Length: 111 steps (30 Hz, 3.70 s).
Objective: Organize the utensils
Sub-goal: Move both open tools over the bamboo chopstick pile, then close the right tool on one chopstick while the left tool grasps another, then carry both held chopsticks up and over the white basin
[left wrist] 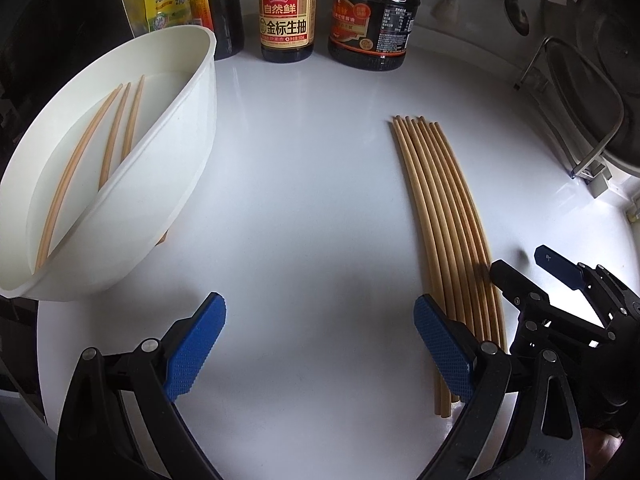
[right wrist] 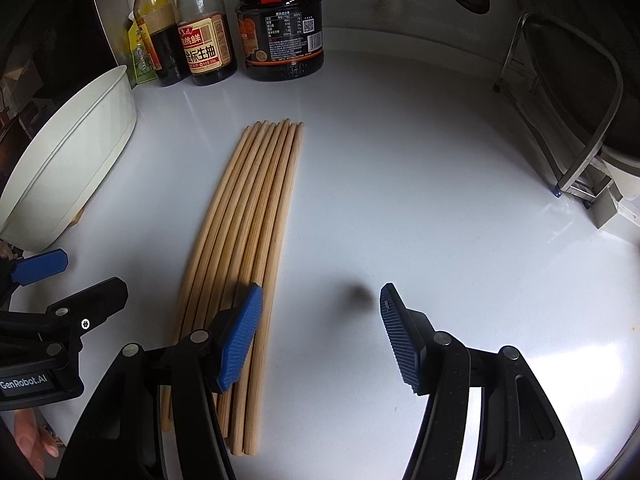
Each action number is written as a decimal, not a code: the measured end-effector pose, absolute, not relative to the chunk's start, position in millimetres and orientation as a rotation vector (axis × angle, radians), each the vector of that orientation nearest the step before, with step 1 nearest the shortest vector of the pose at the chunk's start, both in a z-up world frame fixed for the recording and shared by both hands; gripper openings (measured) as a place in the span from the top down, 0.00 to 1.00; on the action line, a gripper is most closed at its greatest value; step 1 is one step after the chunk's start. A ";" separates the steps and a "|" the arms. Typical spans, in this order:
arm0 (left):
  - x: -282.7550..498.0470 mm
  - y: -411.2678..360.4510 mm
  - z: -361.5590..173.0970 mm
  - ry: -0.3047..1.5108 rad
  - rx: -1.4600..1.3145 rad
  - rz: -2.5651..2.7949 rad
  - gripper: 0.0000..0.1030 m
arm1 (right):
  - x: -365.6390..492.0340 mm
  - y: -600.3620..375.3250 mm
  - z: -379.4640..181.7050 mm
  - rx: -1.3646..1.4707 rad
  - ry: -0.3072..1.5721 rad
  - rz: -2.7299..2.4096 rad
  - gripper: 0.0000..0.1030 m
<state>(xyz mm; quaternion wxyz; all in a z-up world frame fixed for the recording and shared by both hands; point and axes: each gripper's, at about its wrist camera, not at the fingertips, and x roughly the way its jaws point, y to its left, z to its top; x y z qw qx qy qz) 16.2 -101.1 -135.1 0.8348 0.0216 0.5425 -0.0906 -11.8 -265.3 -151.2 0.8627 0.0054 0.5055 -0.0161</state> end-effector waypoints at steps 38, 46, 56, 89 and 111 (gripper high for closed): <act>37.6 -129.2 -159.8 1.119 0.088 -0.169 0.09 | -9.4 -302.4 -154.9 0.019 1.027 -0.068 0.43; 41.8 -128.2 -159.8 1.112 0.082 -0.158 0.10 | -2.9 -311.8 -156.5 0.001 1.007 -0.059 0.44; 41.3 -143.8 -152.3 1.091 0.106 -0.200 0.44 | 5.3 -308.4 -156.1 -0.012 0.988 -0.030 0.60; 55.4 -69.2 -32.0 0.929 0.036 -0.294 0.93 | 14.5 -227.5 -45.5 0.063 0.867 0.056 0.94; 134.8 139.7 -69.0 1.042 -0.028 -0.051 0.93 | 139.8 -2.3 -84.2 0.057 1.020 0.343 0.94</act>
